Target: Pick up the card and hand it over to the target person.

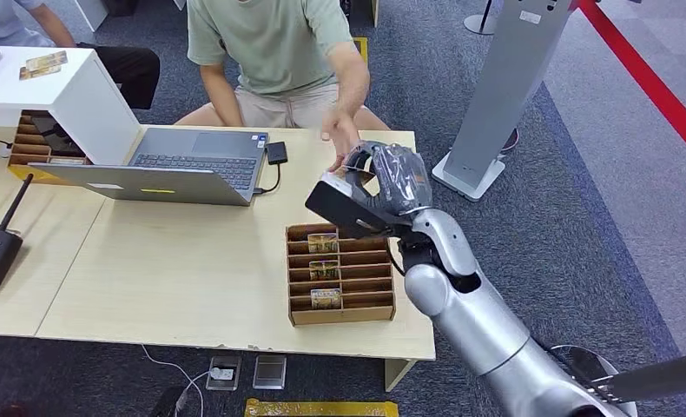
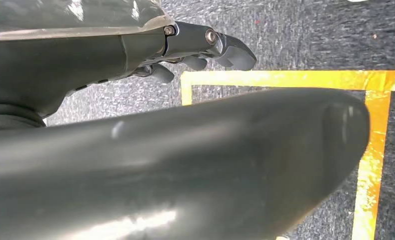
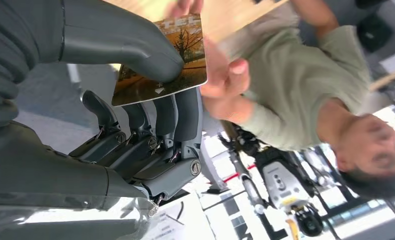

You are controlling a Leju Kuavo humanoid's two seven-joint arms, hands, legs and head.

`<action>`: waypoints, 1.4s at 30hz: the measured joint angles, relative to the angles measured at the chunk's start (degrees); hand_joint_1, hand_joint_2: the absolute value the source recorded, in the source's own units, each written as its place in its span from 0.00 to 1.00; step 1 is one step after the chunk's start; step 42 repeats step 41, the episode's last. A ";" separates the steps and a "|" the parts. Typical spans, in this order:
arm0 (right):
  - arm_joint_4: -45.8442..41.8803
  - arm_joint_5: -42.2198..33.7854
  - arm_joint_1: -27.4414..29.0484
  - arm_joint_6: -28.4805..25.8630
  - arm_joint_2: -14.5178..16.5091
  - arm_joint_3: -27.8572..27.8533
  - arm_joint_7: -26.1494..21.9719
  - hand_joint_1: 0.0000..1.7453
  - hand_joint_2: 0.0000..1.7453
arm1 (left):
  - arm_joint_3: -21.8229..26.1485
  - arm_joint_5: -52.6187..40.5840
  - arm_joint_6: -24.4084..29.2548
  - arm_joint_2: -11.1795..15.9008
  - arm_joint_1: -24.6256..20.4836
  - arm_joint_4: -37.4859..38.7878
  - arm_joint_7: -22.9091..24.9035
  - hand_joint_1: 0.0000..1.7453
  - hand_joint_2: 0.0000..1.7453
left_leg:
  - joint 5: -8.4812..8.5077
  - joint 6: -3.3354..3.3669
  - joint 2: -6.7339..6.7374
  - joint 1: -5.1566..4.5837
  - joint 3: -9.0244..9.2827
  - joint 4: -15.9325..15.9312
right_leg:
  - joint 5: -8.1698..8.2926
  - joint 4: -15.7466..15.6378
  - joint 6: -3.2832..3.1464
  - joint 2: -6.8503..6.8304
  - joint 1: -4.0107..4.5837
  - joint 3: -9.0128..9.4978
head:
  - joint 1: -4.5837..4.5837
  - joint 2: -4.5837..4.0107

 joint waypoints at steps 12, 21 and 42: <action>6.35 1.32 -3.61 -1.50 0.61 1.47 3.00 0.86 1.00 | 1.60 1.61 -0.20 -1.04 0.49 0.55 -0.27 0.00 0.00 | -0.08 -0.02 -0.37 0.01 -0.17 0.11 | -0.18 0.06 0.01 -0.40 0.01 -0.05 | 0.00 0.00; 4.88 1.34 -2.89 -4.41 0.29 1.30 1.18 0.00 1.00 | 1.26 1.31 -0.12 -0.81 0.37 0.66 0.39 0.00 0.00 | -0.10 0.00 -0.40 0.01 -0.24 0.15 | -0.20 0.09 0.01 -0.45 0.02 -0.11 | 0.00 0.00; -39.58 -6.68 15.22 -9.70 -11.91 -8.06 -0.84 0.00 1.00 | 3.81 3.59 2.15 -1.11 0.49 0.53 1.41 0.00 0.00 | -0.06 0.03 -0.68 0.07 -0.19 0.06 | -0.21 -0.12 0.05 -0.71 0.07 0.06 | 0.00 0.00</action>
